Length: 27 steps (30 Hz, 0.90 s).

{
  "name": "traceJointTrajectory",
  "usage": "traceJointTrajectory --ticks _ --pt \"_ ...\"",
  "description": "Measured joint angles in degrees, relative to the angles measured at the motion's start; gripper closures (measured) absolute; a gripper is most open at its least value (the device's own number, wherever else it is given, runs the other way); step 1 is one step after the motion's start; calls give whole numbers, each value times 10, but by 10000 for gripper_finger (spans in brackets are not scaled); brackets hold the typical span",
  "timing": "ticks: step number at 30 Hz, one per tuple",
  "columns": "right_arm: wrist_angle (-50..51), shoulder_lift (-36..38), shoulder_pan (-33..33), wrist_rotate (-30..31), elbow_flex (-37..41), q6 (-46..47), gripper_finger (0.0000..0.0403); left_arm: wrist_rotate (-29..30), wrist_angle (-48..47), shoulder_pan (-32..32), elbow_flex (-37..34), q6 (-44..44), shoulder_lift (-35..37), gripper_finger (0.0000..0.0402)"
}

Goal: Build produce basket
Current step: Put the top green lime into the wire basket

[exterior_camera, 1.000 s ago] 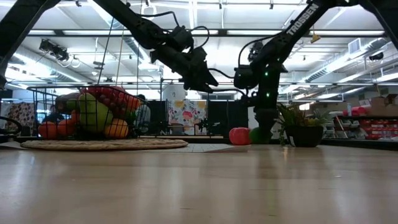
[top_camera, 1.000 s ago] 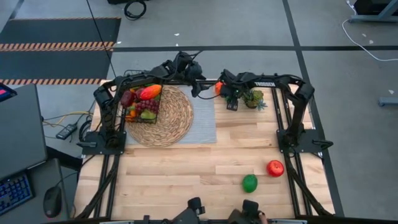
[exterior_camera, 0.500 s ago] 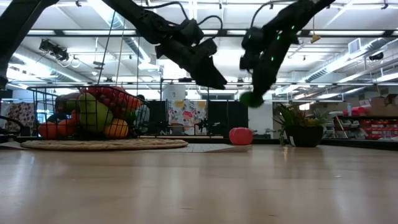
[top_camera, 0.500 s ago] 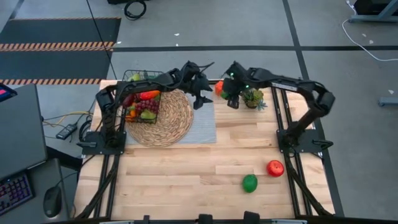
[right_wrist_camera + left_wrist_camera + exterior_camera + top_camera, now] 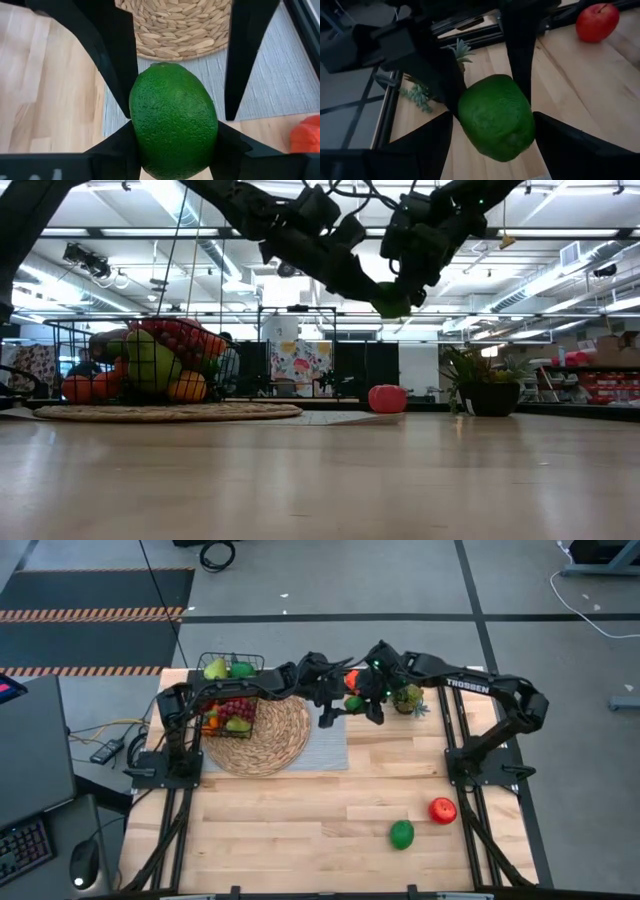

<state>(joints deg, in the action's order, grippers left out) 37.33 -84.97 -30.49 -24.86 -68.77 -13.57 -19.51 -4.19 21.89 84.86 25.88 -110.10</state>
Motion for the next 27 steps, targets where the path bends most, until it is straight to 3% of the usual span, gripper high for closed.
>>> traceJointTrajectory --ticks 6,12,21,27 --pt "-18 0 12 2 2 19 210 11 -3 -24 0 23 1 125" --pt "-26 0 11 2 2 28 215 88 -3 -41 0 43 2 132" --pt "-5 0 10 28 0 16 194 105 -1 -41 0 53 0 204" --pt "10 8 2 45 -1 -22 185 139 -8 -39 2 79 0 212"
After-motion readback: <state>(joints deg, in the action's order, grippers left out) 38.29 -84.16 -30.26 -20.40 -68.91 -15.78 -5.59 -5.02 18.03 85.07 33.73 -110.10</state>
